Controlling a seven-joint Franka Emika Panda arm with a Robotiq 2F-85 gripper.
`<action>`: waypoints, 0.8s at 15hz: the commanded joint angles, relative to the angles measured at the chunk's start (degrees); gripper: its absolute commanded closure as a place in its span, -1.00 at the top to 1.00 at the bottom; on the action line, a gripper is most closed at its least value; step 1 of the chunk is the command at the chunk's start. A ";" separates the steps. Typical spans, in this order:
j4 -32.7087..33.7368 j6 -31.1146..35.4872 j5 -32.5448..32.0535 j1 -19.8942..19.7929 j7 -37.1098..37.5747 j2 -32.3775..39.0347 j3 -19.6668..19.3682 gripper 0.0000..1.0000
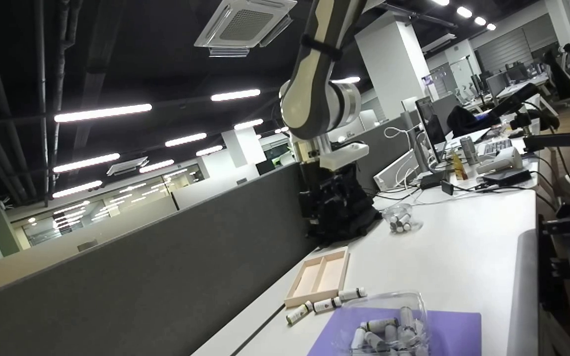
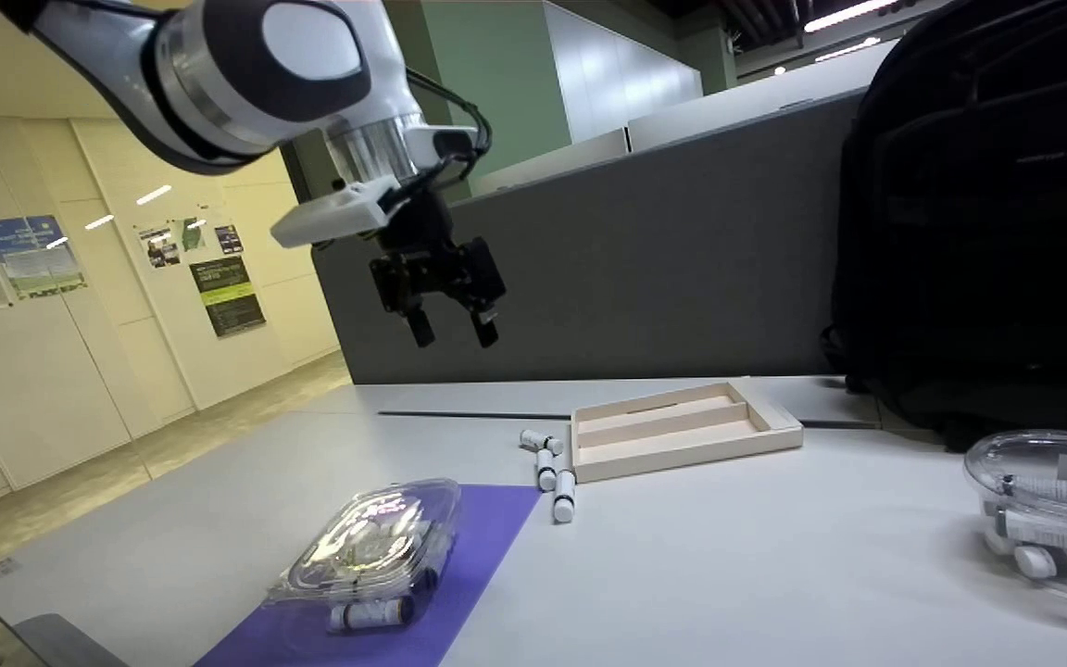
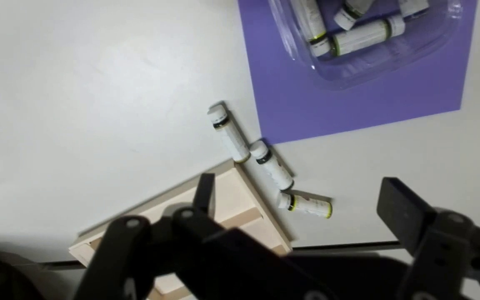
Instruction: Pick a bottle from the table and put it on the tray
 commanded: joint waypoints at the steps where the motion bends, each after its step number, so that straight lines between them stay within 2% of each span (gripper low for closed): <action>1: 4.12 -4.65 -3.62 -0.42 -1.97 5.50 -0.89 1.00; 2: 4.44 -4.07 -2.84 -0.42 -1.13 6.17 -1.00 1.00; 3: 4.82 -4.67 0.84 -0.42 -1.34 5.94 -0.44 1.00; 4: 2.44 -2.21 -1.24 -0.31 -1.32 5.38 -0.80 1.00; 7: 3.60 -3.03 0.02 -0.23 -1.37 6.08 -0.62 1.00; 12: 6.14 -0.02 -11.91 -0.48 0.29 10.00 -3.53 1.00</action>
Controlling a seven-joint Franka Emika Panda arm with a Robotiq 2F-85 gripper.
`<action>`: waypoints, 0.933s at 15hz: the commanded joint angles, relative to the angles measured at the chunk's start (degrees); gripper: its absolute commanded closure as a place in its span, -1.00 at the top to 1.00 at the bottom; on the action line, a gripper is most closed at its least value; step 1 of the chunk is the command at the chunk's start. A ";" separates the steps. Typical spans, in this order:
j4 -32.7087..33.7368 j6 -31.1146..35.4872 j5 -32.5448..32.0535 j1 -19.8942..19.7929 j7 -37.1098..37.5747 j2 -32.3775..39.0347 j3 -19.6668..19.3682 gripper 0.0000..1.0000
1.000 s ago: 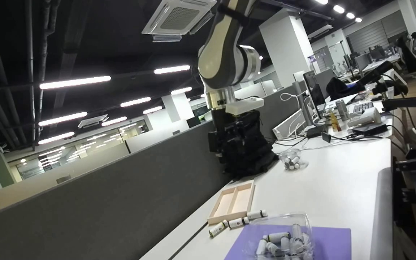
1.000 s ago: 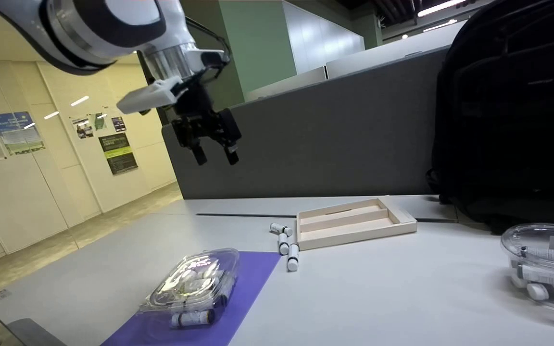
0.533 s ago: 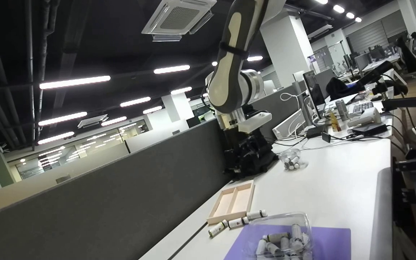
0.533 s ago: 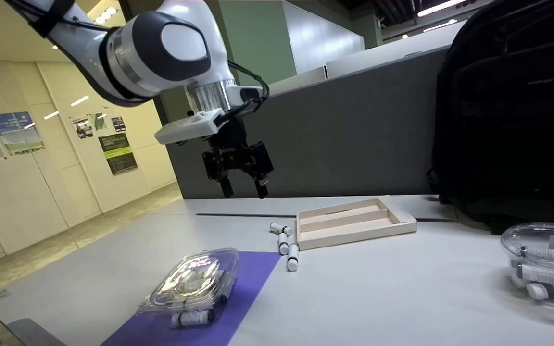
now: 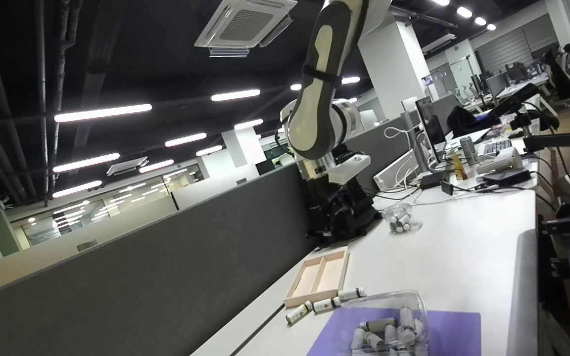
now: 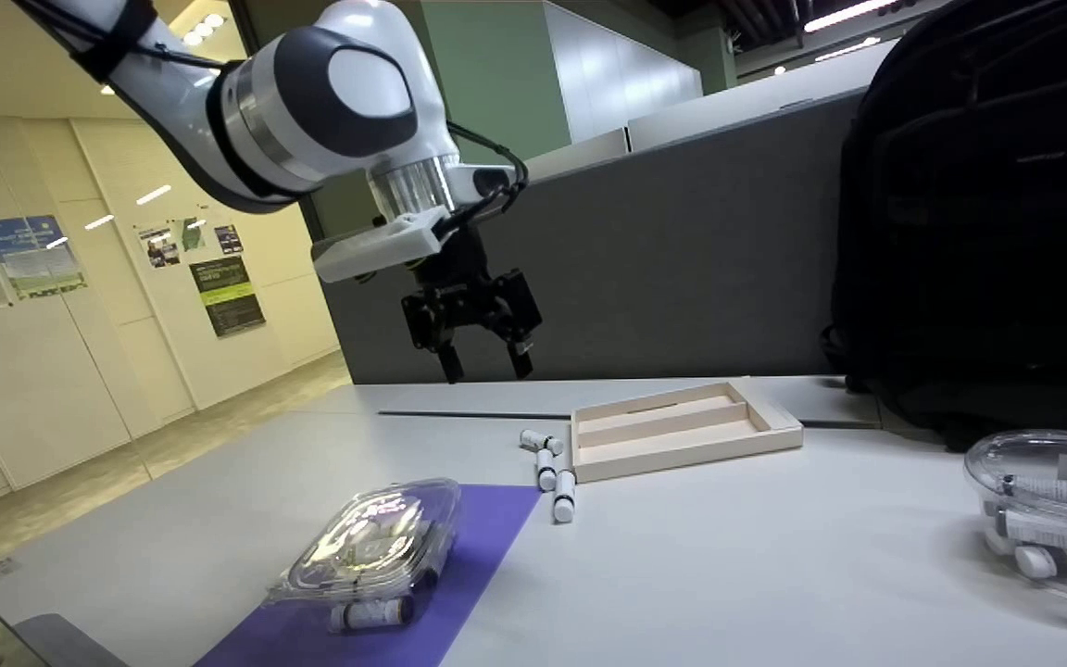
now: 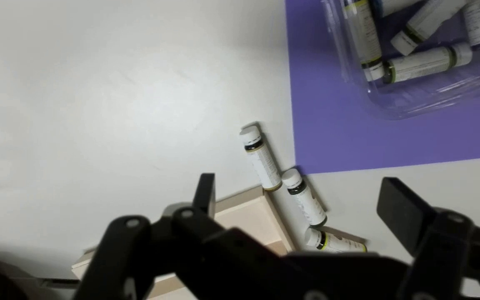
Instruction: Pick a bottle from the table and put it on the tray
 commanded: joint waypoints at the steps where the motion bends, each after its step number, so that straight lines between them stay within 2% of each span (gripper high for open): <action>1: 3.40 1.61 -8.38 -0.23 1.07 4.61 -2.67 1.00; 4: 7.04 2.22 -11.64 -0.47 -0.13 9.71 -4.11 1.00; 9: 12.92 1.25 -5.24 -2.60 -9.38 17.80 -0.91 1.00; 14: 17.93 -0.14 -3.72 -3.39 -14.73 24.40 0.65 1.00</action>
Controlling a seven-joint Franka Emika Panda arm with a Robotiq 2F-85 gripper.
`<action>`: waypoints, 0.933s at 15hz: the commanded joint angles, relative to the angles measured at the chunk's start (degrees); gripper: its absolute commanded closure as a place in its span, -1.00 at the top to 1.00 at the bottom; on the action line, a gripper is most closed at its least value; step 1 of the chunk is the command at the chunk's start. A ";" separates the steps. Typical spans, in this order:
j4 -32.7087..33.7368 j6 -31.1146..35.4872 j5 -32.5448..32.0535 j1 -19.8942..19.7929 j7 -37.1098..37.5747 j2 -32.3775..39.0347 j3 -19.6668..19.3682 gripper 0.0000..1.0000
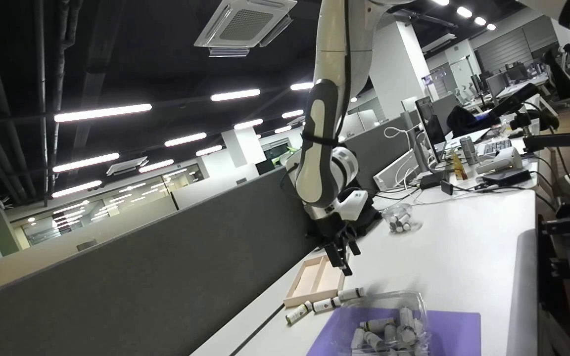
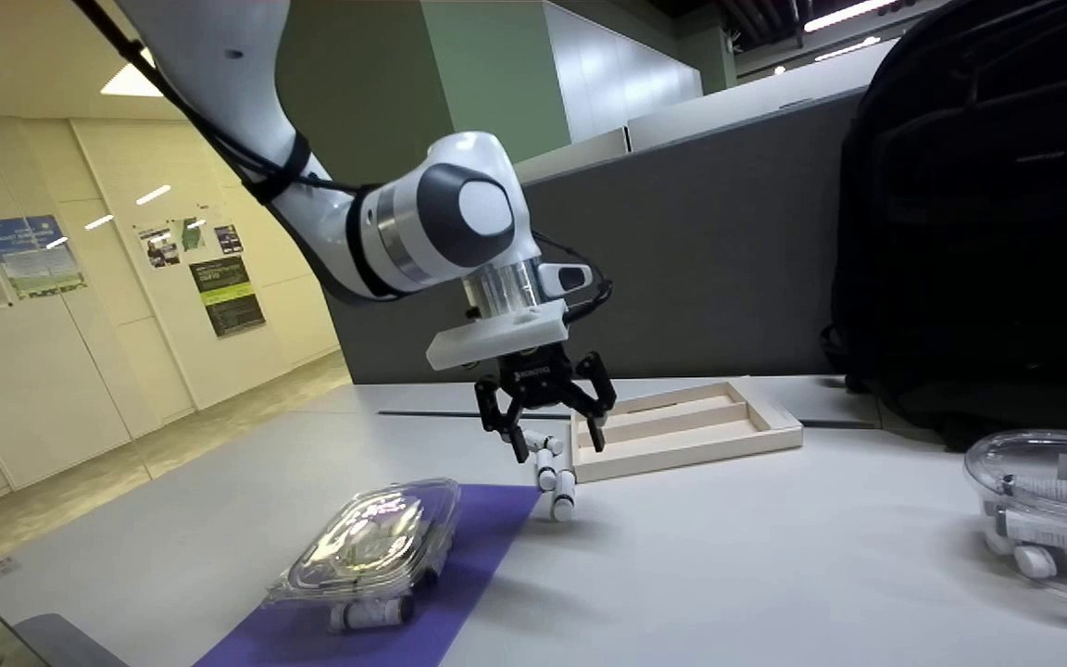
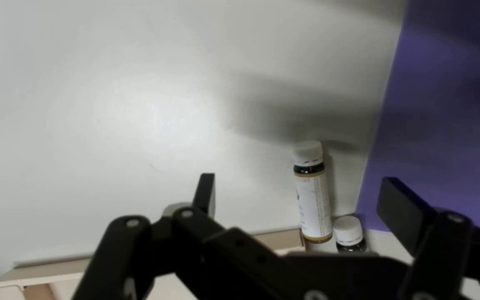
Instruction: Pick a bottle from the table and put it on the tray
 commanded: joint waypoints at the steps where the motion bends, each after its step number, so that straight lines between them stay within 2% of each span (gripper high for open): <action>1: 5.78 -2.73 0.39 -1.51 -3.79 4.96 1.43 1.00; 8: 14.03 -7.67 0.17 -2.36 -8.18 12.05 2.65 1.00; 9: 14.96 -8.18 0.09 -2.33 -8.60 12.78 2.78 0.50; 10: 15.83 -8.71 0.00 -2.22 -8.82 13.44 2.79 0.48; 14: 18.66 -10.24 -0.36 -1.93 -9.55 15.53 2.94 -0.11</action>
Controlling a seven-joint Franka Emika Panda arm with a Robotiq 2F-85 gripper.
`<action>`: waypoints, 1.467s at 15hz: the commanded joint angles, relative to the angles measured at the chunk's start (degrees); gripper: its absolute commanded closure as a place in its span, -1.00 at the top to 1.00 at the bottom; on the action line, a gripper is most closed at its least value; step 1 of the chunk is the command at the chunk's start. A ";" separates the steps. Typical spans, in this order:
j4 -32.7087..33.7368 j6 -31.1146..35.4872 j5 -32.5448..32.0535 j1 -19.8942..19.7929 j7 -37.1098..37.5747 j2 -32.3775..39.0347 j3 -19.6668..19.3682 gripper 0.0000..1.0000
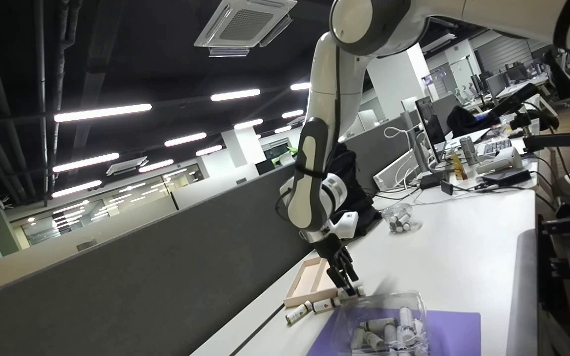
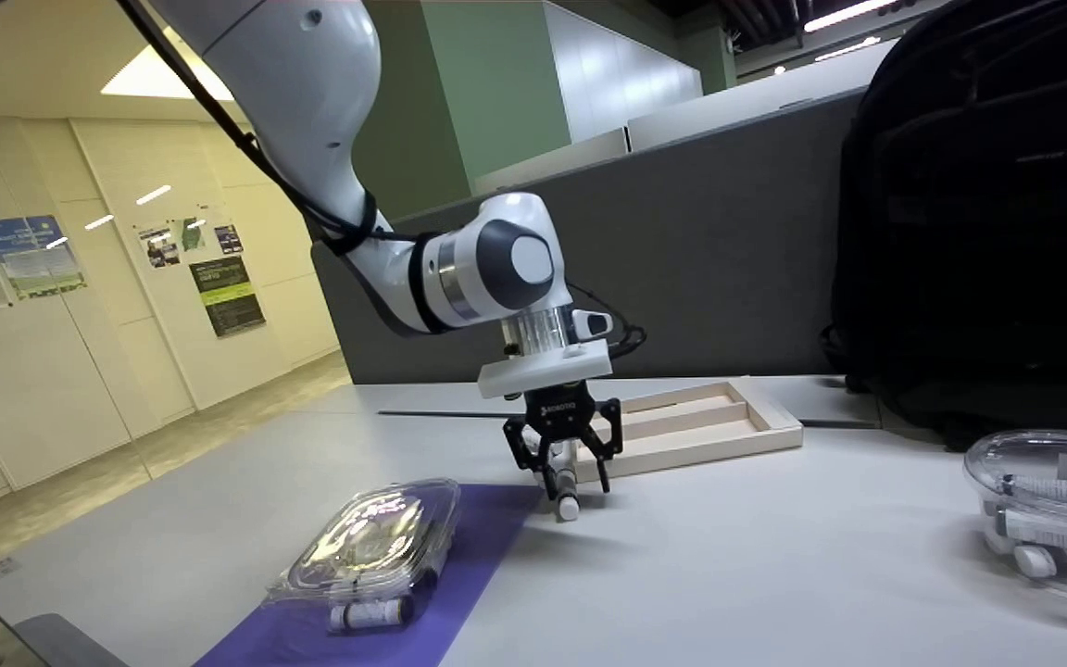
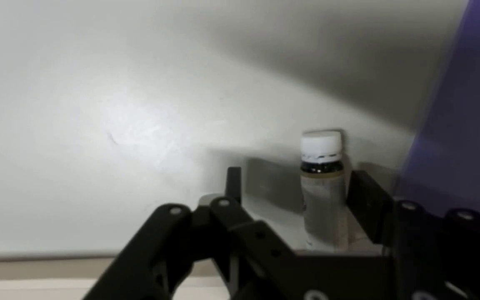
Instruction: Pick a bottle from the table and put it on the tray
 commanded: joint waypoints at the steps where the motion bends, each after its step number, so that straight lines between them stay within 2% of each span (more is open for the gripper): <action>1: 4.21 -2.94 -0.33 -0.49 -1.01 2.32 0.70 -0.22; 6: 4.67 -3.49 -0.28 -0.72 -2.20 2.36 1.20 -0.91; 10: 0.95 -1.06 -1.55 -0.12 -4.15 -1.42 1.67 -0.86; 13: -0.83 2.26 -2.55 0.40 -2.47 -4.54 0.89 -0.86; 17: 1.31 1.80 0.48 -0.56 1.25 -5.88 0.26 -0.86; 22: 5.14 -0.01 3.30 -0.63 7.02 -3.83 -1.51 -0.86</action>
